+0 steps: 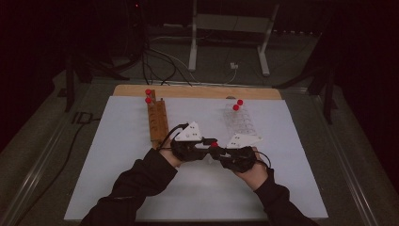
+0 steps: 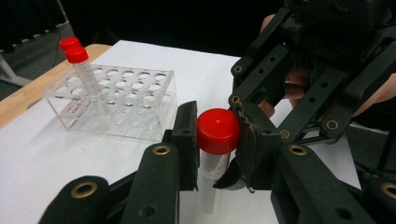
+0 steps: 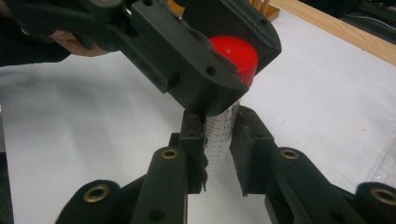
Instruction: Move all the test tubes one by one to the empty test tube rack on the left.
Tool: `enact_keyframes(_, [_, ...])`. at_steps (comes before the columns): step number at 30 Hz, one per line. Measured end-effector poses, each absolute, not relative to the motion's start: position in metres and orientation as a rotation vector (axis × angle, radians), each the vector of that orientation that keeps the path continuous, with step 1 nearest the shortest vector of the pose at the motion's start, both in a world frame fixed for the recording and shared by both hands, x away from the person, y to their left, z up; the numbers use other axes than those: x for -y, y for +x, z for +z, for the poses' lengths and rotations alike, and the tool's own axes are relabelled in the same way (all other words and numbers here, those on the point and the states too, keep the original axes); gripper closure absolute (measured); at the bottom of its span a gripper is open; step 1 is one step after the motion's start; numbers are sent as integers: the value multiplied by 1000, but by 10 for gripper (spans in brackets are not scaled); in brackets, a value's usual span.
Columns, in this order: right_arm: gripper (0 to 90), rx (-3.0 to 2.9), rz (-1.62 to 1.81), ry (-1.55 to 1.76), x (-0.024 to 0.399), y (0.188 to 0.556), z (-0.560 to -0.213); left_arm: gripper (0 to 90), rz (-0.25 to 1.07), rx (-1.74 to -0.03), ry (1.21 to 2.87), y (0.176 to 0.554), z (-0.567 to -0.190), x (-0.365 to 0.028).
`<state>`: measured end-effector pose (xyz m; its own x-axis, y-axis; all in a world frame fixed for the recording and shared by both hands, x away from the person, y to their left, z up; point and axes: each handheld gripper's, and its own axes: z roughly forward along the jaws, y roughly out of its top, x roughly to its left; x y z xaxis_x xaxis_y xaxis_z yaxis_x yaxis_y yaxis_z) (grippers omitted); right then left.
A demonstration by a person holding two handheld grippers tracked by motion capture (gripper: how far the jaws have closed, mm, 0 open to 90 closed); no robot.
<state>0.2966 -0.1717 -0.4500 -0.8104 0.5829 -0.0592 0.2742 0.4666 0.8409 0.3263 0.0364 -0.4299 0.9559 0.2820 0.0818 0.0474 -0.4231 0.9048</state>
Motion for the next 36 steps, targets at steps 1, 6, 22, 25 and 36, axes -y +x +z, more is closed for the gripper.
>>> enact_keyframes(1, [745, -2380, 1277, 727, 172, 297, -450, 716, 263, -237, 1999, 326, -430, -36])
enact_keyframes(6, [652, -2381, 1313, 730, 173, 297, -449, 717, 265, -240, 1992, 328, -427, -39])
enact_keyframes(22, [245, -2286, 1352, 783, 180, 295, -441, 717, 351, -296, 1961, 331, -405, -67])
enact_keyframes(25, [149, -2257, 1355, 815, 181, 296, -440, 717, 367, -314, 1949, 333, -401, -75])
enact_keyframes(36, [0, -2220, 1385, 836, 187, 295, -437, 717, 436, -382, 1908, 342, -383, -102])
